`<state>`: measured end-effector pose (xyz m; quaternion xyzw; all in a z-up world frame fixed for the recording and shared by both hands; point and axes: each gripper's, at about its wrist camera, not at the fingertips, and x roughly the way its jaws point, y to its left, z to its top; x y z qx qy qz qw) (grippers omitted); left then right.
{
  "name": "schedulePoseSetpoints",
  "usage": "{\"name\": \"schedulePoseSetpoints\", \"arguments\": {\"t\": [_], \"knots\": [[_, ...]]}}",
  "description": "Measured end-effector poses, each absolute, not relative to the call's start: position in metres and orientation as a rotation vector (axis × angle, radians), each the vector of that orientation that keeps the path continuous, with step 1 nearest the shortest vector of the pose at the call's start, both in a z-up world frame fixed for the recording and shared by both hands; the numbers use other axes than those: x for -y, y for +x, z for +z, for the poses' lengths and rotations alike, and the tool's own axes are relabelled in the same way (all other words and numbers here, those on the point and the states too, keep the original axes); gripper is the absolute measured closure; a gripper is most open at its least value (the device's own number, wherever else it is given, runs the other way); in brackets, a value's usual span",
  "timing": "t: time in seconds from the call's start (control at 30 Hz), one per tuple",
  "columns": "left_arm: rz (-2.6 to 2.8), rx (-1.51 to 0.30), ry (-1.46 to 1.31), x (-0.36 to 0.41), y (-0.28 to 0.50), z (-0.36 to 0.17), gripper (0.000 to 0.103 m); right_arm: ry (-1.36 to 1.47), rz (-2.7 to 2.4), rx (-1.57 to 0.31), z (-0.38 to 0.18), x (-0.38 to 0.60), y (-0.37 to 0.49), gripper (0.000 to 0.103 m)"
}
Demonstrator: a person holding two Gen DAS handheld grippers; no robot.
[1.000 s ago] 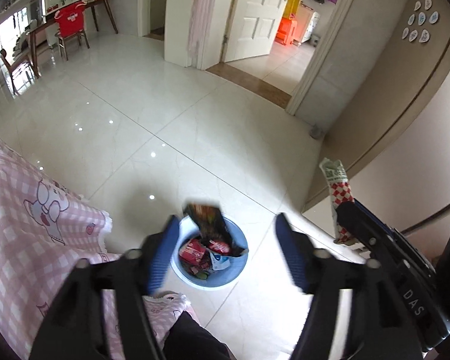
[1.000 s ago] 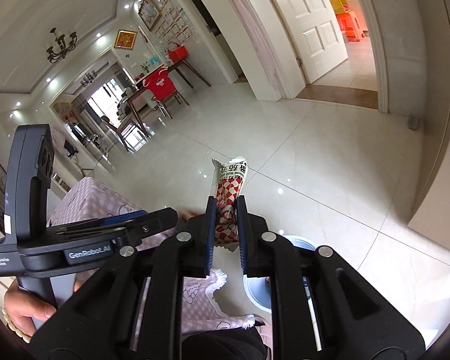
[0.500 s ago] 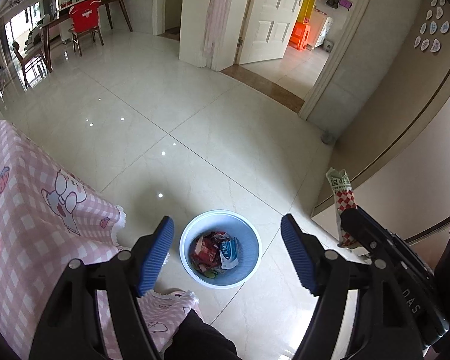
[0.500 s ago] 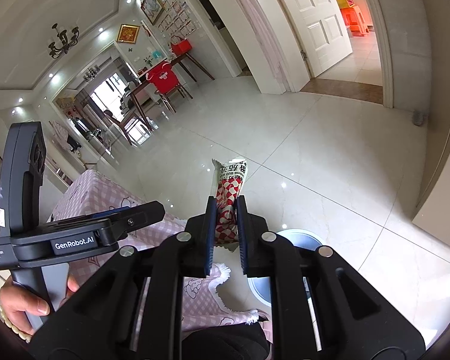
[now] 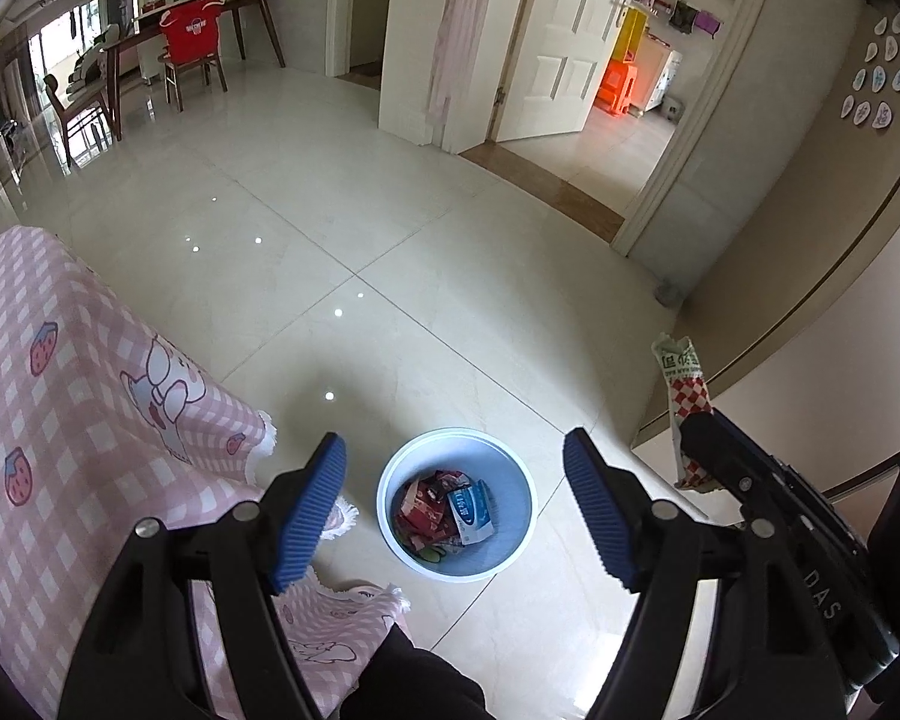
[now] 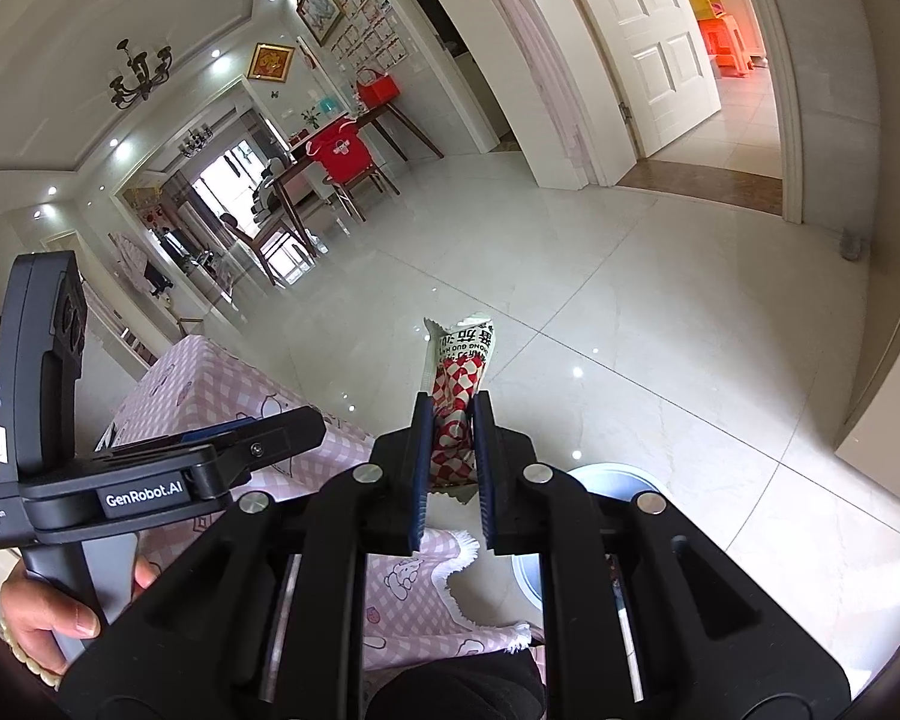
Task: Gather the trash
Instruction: 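Open the right tool over the bucket to drop the red-white snack stick, then move both open tools back over the tablecloth toward the remaining items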
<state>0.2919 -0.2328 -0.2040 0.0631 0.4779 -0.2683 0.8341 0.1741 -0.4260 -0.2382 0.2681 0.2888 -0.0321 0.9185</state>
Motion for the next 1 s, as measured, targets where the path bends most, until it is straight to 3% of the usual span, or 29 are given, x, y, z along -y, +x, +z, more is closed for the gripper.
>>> {"name": "schedulePoseSetpoints", "arguments": {"t": [0.17, 0.2, 0.23, 0.27, 0.7, 1.0], "knots": [[-0.559, -1.003, 0.111, 0.221, 0.294, -0.201, 0.029, 0.574, -0.057, -0.576, -0.242, 0.428, 0.185, 0.086], [-0.553, -0.998, 0.114, 0.22, 0.294, -0.199, 0.029, 0.578, -0.064, -0.577, -0.243, 0.428, 0.188, 0.074], [-0.549, -0.996, 0.116, 0.219, 0.294, -0.198, 0.028, 0.585, -0.071, -0.584, -0.245, 0.43, 0.19, 0.05], [-0.546, -0.994, 0.116, 0.218, 0.294, -0.197, 0.028, 0.593, -0.082, -0.589, -0.247, 0.431, 0.193, 0.045], [-0.525, -0.965, 0.085, 0.186, 0.291, -0.181, 0.027, 0.565, -0.038, -0.602, -0.234, 0.403, 0.193, 0.045], [-0.399, -0.873, 0.041, 0.096, 0.285, -0.148, 0.024, 0.45, 0.136, -0.616, -0.198, 0.32, 0.211, 0.045]]}}
